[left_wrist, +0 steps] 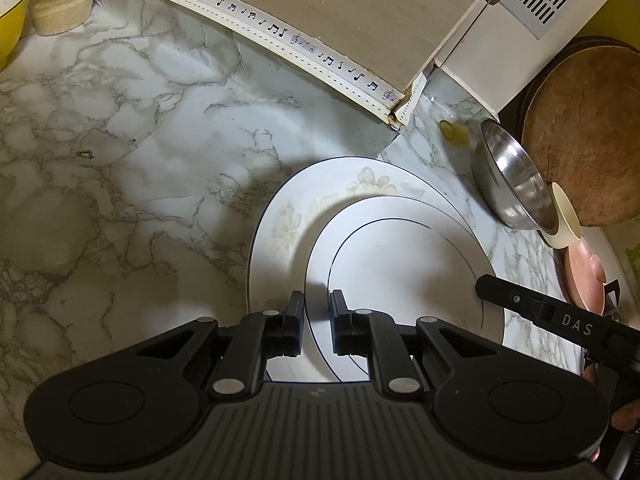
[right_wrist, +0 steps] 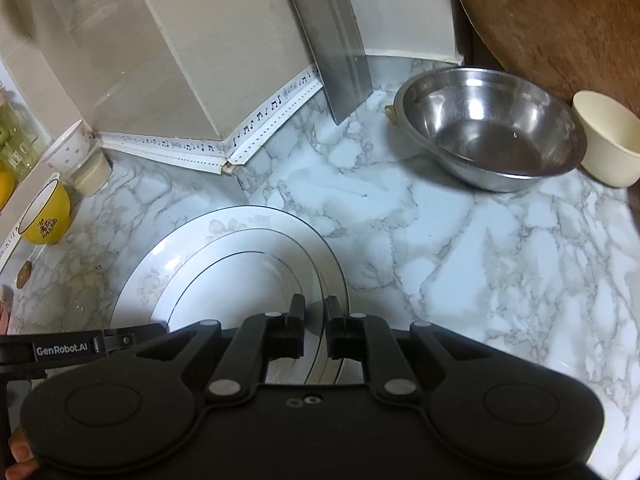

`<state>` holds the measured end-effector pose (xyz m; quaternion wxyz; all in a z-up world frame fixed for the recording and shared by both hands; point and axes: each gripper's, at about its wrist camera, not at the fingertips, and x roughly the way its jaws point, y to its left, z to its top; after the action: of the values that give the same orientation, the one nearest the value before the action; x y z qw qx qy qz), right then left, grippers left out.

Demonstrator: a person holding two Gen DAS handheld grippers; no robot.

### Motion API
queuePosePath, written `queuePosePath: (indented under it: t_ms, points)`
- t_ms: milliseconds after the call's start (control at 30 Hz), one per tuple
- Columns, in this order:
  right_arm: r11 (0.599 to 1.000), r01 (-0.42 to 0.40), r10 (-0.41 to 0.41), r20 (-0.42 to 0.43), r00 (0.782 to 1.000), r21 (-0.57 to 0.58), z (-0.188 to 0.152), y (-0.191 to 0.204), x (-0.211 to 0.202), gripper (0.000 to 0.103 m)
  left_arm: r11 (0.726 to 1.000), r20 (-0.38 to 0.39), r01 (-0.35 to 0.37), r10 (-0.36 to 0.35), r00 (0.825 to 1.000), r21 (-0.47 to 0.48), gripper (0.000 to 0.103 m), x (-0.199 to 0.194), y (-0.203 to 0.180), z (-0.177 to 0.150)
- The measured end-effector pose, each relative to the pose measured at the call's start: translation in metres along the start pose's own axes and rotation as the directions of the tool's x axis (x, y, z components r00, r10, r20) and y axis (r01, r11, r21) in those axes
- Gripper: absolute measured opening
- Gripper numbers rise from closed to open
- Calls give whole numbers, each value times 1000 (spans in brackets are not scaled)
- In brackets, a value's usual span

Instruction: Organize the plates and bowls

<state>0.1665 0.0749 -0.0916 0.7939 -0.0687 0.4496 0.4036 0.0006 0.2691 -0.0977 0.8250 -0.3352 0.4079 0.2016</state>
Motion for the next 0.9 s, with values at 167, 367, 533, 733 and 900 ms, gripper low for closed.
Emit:
queuePosePath:
  t_ms: [167, 367, 533, 733, 900]
  points:
    - [999, -28, 28, -14, 1000, 22, -1, -5, 5, 11, 1000, -7, 19, -19, 1000, -7, 12, -2, 6, 1]
    - [999, -39, 39, -11, 999, 15, -2, -5, 9, 11, 999, 8, -1, 1, 1000, 36, 12, -12, 6, 1]
    - [999, -37, 37, -11, 999, -6, 0, -1, 14, 12, 995, 55, -9, 3, 998, 101, 12, -27, -4, -3]
    - [999, -33, 33, -13, 999, -26, 0, 2, 12, 12, 981, 119, -37, 14, 993, 191, 12, -39, -29, -8]
    - [994, -65, 67, 21, 998, -89, -4, 10, -11, 12, 965, 155, -41, 0, 988, 260, 12, -46, -54, -13]
